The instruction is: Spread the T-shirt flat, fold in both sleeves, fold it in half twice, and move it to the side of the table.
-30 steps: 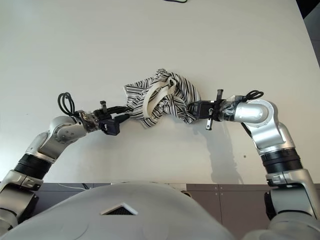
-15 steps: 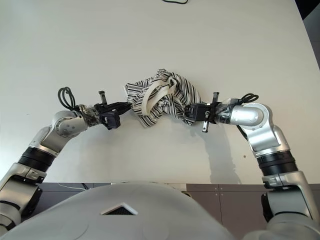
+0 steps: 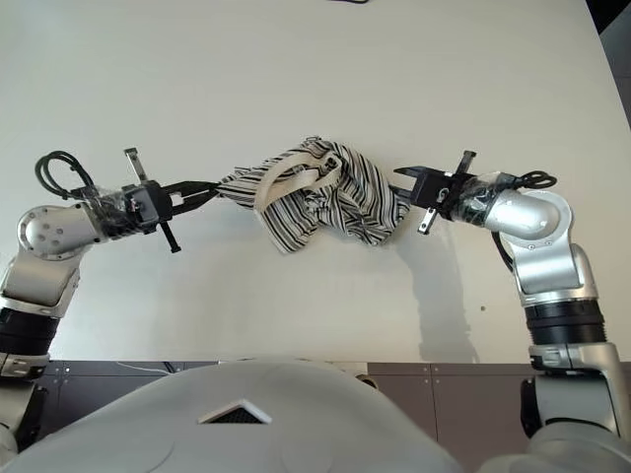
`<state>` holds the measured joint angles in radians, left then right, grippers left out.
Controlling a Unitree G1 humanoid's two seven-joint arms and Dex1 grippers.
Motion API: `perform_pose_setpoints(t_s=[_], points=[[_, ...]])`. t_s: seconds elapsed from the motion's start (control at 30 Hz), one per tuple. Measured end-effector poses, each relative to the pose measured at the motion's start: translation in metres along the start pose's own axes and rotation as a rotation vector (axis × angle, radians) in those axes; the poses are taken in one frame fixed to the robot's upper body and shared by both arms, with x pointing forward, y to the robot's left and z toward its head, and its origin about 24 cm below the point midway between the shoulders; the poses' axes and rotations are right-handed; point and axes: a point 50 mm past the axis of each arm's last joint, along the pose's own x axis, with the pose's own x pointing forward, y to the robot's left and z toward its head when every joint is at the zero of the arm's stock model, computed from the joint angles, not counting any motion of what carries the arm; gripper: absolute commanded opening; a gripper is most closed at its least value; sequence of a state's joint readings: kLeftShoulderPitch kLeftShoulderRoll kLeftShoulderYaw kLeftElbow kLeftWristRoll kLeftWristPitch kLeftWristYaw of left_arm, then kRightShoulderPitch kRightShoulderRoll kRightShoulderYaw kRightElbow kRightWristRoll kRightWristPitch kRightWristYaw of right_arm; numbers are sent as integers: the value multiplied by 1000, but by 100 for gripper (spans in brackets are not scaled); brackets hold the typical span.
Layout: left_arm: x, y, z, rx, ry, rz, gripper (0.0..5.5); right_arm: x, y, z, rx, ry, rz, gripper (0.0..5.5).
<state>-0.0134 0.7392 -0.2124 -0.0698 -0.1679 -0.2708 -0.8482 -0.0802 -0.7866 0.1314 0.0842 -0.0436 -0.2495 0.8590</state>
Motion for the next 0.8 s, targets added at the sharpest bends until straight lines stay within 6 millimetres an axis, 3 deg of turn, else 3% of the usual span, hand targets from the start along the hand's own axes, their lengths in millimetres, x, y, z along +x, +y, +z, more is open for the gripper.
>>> perform_pose_setpoints(t_s=[0.17,0.3,0.43,0.57,0.8], points=[[1,7,17,-155,-103,17,12,15,20,16,114,-101,40,110],[-2,41,44,-342,-250,91,12,25,54,4,175,-45,144,110],[-7,67,57,-455,-317,168,12,27,59,-2,105,-29,144,110],[-9,75,48,-523,-259,211,12,16,46,-18,-11,50,102,110],[-1,48,12,-432,7,168,12,-4,25,-35,-105,157,61,110]])
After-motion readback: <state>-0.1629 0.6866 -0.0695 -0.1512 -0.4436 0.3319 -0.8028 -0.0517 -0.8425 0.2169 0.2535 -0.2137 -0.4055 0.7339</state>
